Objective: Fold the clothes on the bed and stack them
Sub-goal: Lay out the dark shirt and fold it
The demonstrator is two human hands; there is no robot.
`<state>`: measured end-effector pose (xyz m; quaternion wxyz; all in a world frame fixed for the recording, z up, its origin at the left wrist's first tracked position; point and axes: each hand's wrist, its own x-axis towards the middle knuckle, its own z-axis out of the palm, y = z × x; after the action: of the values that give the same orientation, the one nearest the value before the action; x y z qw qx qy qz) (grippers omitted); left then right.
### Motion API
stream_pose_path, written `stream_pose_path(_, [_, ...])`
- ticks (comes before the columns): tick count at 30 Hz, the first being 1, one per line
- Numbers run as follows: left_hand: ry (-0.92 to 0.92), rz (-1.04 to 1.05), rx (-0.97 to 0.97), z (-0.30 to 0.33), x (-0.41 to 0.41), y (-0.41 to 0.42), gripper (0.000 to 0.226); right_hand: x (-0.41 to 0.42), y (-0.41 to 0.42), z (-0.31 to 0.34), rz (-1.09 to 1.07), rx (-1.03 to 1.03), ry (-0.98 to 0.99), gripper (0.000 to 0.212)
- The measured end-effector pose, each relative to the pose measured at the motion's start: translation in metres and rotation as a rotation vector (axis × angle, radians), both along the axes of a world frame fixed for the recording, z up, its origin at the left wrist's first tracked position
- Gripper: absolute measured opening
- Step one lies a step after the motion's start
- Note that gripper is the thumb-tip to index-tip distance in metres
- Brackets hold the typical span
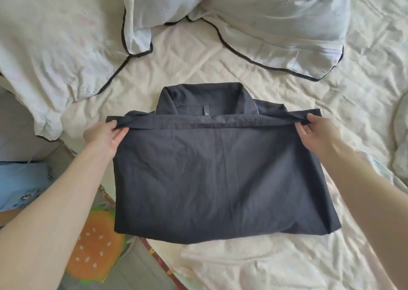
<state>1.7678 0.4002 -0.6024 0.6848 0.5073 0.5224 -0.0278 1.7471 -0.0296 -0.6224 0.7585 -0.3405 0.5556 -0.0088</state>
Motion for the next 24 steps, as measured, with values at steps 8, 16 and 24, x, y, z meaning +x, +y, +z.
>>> stream_pose_path(8, [0.121,-0.759,1.06,-0.015,0.005,-0.009,0.054,0.008,0.0,-0.016,0.895,-1.096,0.23,0.068])
stream_pose_path(16, [0.288,-1.639,1.236,-0.03,0.042,-0.029,0.111,0.045,0.014,-0.024,1.95,-1.453,0.122,0.092])
stream_pose_path(24, [0.277,-1.761,1.602,-0.02,0.04,-0.031,0.076,0.045,0.034,-0.012,1.814,-1.814,-0.01,0.05])
